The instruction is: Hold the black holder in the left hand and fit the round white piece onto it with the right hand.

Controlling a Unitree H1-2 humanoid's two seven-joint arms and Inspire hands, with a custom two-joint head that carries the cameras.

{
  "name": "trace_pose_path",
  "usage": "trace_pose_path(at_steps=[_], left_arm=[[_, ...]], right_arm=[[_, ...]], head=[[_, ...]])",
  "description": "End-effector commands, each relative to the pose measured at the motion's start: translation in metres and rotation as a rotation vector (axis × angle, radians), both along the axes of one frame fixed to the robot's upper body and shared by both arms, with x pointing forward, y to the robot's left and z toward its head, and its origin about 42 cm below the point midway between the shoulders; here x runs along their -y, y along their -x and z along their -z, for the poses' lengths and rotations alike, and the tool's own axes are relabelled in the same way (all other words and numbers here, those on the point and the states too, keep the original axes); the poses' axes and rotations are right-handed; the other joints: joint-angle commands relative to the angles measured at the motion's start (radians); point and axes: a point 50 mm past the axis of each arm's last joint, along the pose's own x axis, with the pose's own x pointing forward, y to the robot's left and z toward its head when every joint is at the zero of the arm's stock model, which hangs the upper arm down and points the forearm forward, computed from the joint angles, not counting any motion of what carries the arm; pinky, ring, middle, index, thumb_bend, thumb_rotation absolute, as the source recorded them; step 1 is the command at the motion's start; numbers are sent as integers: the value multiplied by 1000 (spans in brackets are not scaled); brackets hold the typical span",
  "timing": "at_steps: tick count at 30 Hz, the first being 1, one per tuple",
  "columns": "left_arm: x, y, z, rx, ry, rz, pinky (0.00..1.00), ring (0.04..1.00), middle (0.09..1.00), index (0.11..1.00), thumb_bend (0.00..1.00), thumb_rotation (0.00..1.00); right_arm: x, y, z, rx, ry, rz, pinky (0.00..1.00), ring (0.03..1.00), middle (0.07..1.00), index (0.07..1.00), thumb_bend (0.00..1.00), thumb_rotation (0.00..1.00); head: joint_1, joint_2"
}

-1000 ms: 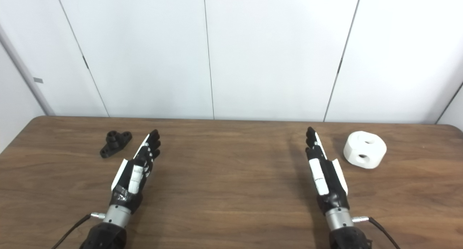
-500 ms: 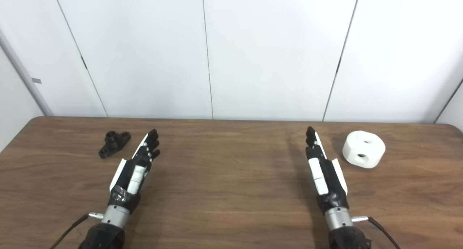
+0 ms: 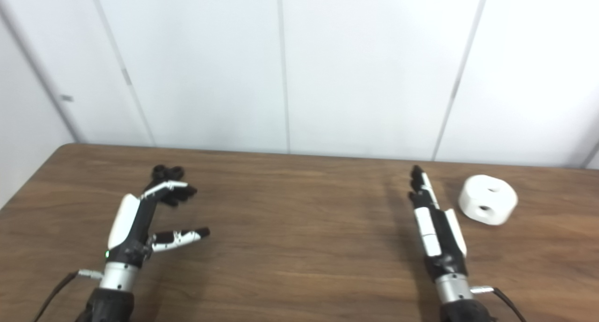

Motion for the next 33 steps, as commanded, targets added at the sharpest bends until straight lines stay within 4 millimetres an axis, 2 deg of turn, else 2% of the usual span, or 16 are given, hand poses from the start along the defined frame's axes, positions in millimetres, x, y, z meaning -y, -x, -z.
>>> trace_pose_path(at_steps=[1,4,7,11,16,19,24,28,30,33], left_arm=[[-11,-1,-21,149,-53,-35,573,631,644,610,931,98],[-27,2,-24,235,-82,-94,603,661,673,642,917,90],[-49,4,-27,274,-114,-158,702,752,761,741,876,91],[-65,7,-27,290,-138,-206,752,799,807,780,864,80],[-83,3,-18,280,-120,-277,778,814,825,803,854,129],[-91,-2,-12,215,-83,-320,814,839,848,821,850,173],[-107,-14,-7,19,-75,-364,911,923,930,911,848,294],[-117,-23,-6,-105,-83,-365,929,946,954,935,876,336],[-119,-28,-5,-158,-95,-360,903,948,956,928,908,375],[-124,-33,-3,-235,-118,-345,934,973,968,935,924,408]], right_arm=[[6,13,25,-61,-20,4,1000,1000,1000,1000,455,1000],[6,12,26,-57,-14,2,1000,1000,1000,1000,457,1000],[5,11,25,-59,-13,3,1000,1000,1000,1000,469,1000],[6,10,25,-56,0,5,1000,1000,1000,1000,464,1000],[7,9,25,-54,-7,-1,1000,1000,1000,1000,463,1000],[11,8,26,-57,-9,-2,1000,1000,1000,1000,450,1000],[16,8,25,-67,-22,1,1000,1000,1000,1000,469,1000],[18,10,23,-76,-37,-1,1000,1000,1000,1000,470,1000],[20,10,22,-75,-41,-8,1000,1000,1000,1000,478,1000],[21,9,20,-70,-35,-5,1000,1000,1000,1000,473,1000]], head=[[2,0],[3,-3],[11,-6],[26,-9],[46,-12],[59,-14],[93,-20],[114,-20],[125,-22],[136,-19]])
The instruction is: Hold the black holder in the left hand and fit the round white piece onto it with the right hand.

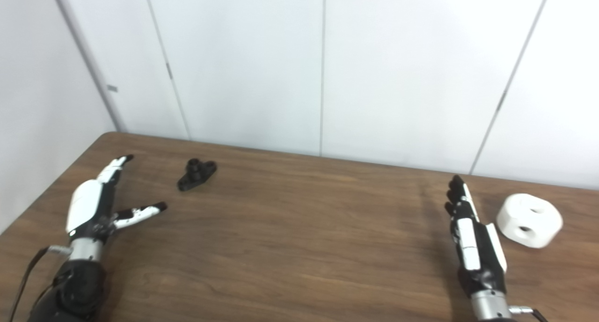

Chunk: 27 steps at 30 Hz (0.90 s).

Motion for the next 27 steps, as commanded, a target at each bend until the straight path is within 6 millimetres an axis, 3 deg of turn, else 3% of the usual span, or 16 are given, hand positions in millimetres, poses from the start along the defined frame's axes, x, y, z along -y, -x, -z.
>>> trace_pose_path(at_steps=[1,5,12,20,27], left_arm=[[-12,-17,-25,13,-36,14,947,981,972,939,942,423],[-18,-22,-26,-86,-53,31,972,999,990,945,989,476],[-28,-31,-28,-156,48,57,974,998,964,863,1000,432],[-25,-45,-29,-201,62,89,922,990,955,849,1000,490],[-20,-55,-23,-196,90,107,947,998,945,820,1000,478]], right_arm=[[11,15,19,-57,8,23,1000,1000,1000,1000,473,1000],[12,13,16,-42,38,31,1000,1000,1000,1000,470,1000],[8,13,10,-40,34,31,1000,1000,1000,1000,465,1000],[3,14,5,-31,6,12,1000,1000,1000,1000,466,1000],[0,19,3,-31,1,6,1000,1000,1000,1000,478,1000]], head=[[3,7],[4,9],[-1,17],[-4,21],[-24,31]])
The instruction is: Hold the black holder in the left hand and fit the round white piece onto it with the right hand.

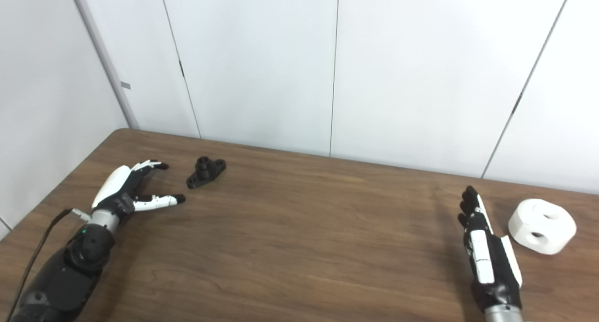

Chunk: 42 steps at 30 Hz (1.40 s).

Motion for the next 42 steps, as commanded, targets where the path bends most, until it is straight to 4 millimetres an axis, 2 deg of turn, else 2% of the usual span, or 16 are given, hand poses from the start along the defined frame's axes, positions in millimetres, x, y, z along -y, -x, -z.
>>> trace_pose_path(at_steps=[1,8,13,21,30,35,42], left_arm=[[-1,-9,-9,21,8,10,958,999,947,820,1000,479],[12,-17,-2,7,20,38,958,997,944,830,1000,470],[19,-22,2,3,25,54,950,995,942,826,1000,443],[25,-26,4,8,28,76,956,982,921,817,1000,242],[24,-31,0,-2,-11,111,941,977,918,802,1000,115],[24,-32,0,-5,-11,115,940,978,921,798,1000,93],[26,-36,-3,3,-15,117,922,966,911,784,1000,87]], right_arm=[[-3,6,6,-9,-13,-3,1000,1000,1000,1000,482,1000],[-4,7,3,-3,7,16,1000,1000,1000,1000,517,1000],[-8,8,0,-4,-10,21,1000,1000,1000,1000,503,1000],[-10,6,-4,14,2,23,1000,1000,1000,1000,511,1000],[-12,5,-7,36,-3,36,1000,1000,1000,1000,512,1000],[-14,6,-8,42,-18,36,1000,1000,1000,1000,494,1000],[-15,8,-10,42,-15,31,1000,1000,1000,1000,530,1000]], head=[[0,0],[-15,13],[-27,19],[-49,31],[-59,33],[-62,30],[-66,33]])
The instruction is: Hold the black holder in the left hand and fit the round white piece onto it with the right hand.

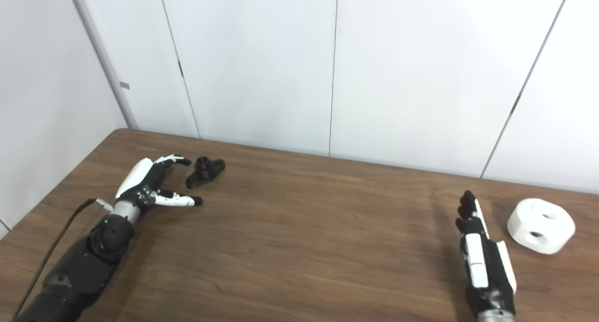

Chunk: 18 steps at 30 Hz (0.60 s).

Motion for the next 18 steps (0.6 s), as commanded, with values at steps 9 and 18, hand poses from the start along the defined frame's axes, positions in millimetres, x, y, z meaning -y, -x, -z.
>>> trace_pose_path(at_steps=[9,18], left_arm=[[4,-15,-8,-2,4,15,930,959,897,764,998,103],[6,-21,-7,-10,10,28,923,952,883,746,989,119]], right_arm=[[-5,-1,-14,63,-4,-11,1000,1000,1000,1000,492,1000],[-8,2,-16,61,-27,-15,1000,1000,1000,1000,492,1000]], head=[[-7,3],[-11,8]])
